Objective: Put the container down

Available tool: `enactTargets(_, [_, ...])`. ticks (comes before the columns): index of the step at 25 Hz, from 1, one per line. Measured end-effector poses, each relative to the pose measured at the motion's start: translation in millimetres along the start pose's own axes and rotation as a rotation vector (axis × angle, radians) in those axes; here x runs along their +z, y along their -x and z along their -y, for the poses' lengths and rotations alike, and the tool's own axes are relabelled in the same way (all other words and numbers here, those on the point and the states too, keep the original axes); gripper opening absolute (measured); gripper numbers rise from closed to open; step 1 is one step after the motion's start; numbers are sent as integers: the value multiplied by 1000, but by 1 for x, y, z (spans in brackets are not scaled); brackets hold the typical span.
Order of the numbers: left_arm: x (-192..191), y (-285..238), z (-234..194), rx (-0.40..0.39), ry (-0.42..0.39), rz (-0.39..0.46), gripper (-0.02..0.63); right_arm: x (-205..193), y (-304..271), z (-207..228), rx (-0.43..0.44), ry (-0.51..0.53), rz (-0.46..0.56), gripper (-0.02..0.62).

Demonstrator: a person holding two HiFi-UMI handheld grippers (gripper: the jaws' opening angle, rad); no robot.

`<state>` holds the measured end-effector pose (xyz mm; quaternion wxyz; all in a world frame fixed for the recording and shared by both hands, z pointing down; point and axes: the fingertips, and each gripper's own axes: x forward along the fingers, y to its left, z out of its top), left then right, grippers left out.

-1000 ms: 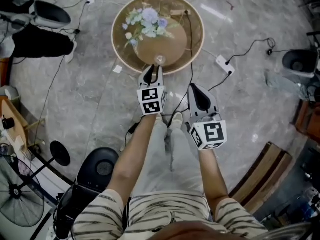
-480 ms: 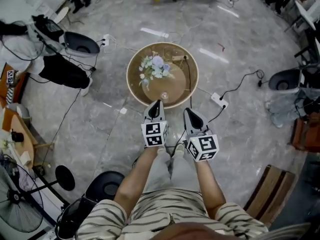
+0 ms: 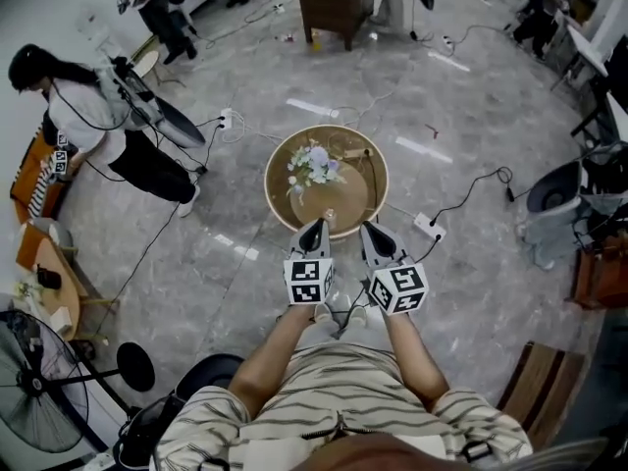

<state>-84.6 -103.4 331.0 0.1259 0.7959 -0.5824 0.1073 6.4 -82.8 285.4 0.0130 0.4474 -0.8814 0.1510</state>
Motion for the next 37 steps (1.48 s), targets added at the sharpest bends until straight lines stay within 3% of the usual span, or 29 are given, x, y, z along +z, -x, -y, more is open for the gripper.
enactTargets(15, [67, 52, 16, -54, -5, 113, -2, 57, 20, -19, 26, 86, 70, 2])
enactTargets(37, [77, 45, 18, -78, -7, 163, -2, 52, 8, -8, 41, 121, 55, 2])
